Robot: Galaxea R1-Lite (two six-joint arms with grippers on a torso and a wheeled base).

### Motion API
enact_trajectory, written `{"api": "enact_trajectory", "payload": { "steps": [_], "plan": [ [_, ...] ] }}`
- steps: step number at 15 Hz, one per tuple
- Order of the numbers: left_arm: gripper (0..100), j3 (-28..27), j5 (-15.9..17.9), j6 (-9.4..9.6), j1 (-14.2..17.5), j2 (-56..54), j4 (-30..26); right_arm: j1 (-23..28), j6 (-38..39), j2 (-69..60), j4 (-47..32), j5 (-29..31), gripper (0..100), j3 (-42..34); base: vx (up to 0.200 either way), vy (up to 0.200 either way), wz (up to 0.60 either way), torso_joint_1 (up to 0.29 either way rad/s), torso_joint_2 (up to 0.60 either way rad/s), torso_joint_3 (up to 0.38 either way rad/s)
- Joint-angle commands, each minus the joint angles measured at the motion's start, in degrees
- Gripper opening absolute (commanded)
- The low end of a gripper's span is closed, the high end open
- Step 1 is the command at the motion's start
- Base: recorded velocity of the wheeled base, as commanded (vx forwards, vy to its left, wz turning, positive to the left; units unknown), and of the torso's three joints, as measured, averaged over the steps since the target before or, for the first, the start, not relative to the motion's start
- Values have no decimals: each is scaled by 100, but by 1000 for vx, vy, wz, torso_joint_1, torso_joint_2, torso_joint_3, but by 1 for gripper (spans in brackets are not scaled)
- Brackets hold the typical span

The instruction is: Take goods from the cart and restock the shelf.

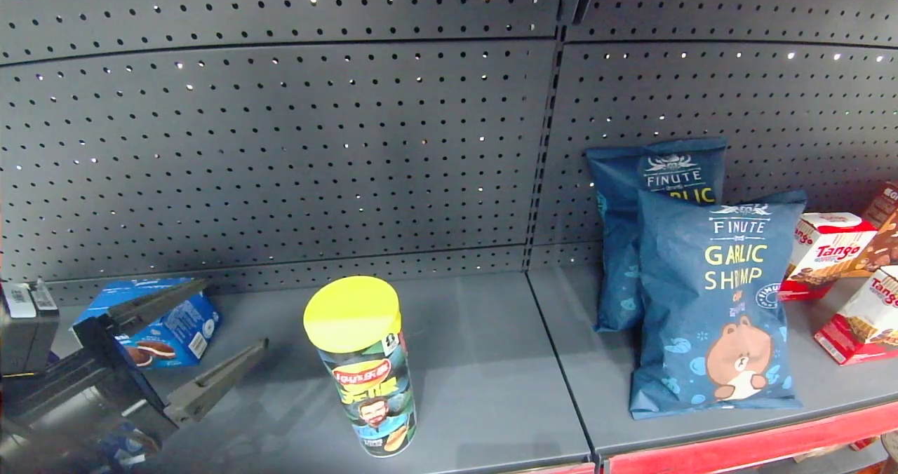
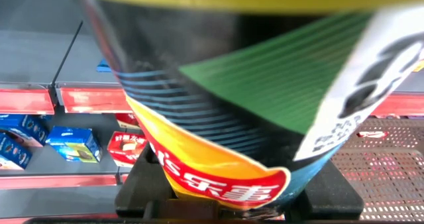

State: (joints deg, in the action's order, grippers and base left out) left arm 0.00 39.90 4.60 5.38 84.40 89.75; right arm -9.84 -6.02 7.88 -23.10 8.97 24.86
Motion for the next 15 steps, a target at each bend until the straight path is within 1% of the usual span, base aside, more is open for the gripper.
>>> {"api": "enact_trajectory", "payload": {
  "steps": [1,3,4,5,6,7,8,9,10,11,13,14,15],
  "plan": [
    [100,0,-905,15,16,-644,-449,17,-4,4,-1,-1,0,2,0,0,0,0,0,0],
    [100,0,-1344,33,7,-1356,-1249,17,5,-5,7,17,0,10,0,0,0,0,0,0],
    [100,0,-1494,24,7,-1637,-1522,26,5,-58,7,26,0,28,0,0,0,0,0,0],
    [100,0,-1766,6,16,-2173,-1961,17,5,-111,7,70,0,10,0,0,0,0,0,0],
    [100,-9,-1942,-29,25,-2630,-2313,17,-4,-163,-28,122,0,2,0,0,0,0,0,0],
    [100,-18,-2109,-46,34,-3140,-2778,17,-22,-207,-19,140,0,-16,0,0,0,0,0,0],
    [100,-62,-2285,-46,42,-3641,-3262,26,-31,-216,7,149,0,-7,0,0,0,0,0,0],
    [100,-105,-2426,-46,42,-3948,-3596,26,-22,-216,16,175,0,19,0,0,0,0,0,0],
    [100,-211,-2795,-46,34,-4695,-4448,26,-22,-216,25,298,0,72,0,0,0,0,0,0],
    [100,-281,-2935,-55,34,-5232,-5064,26,-22,-216,34,333,0,98,0,0,0,0,0,0],
    [100,-563,-3067,-266,34,-6304,-6417,17,-22,-216,34,333,0,142,0,0,0,0,0,0],
    [100,-747,-3137,-284,34,-6752,-7120,26,-22,-216,34,333,0,177,0,0,0,0,0,0],
    [100,-932,-3234,-293,34,-7227,-7946,26,-22,-216,34,333,0,204,0,0,0,0,0,0]
  ]
}}
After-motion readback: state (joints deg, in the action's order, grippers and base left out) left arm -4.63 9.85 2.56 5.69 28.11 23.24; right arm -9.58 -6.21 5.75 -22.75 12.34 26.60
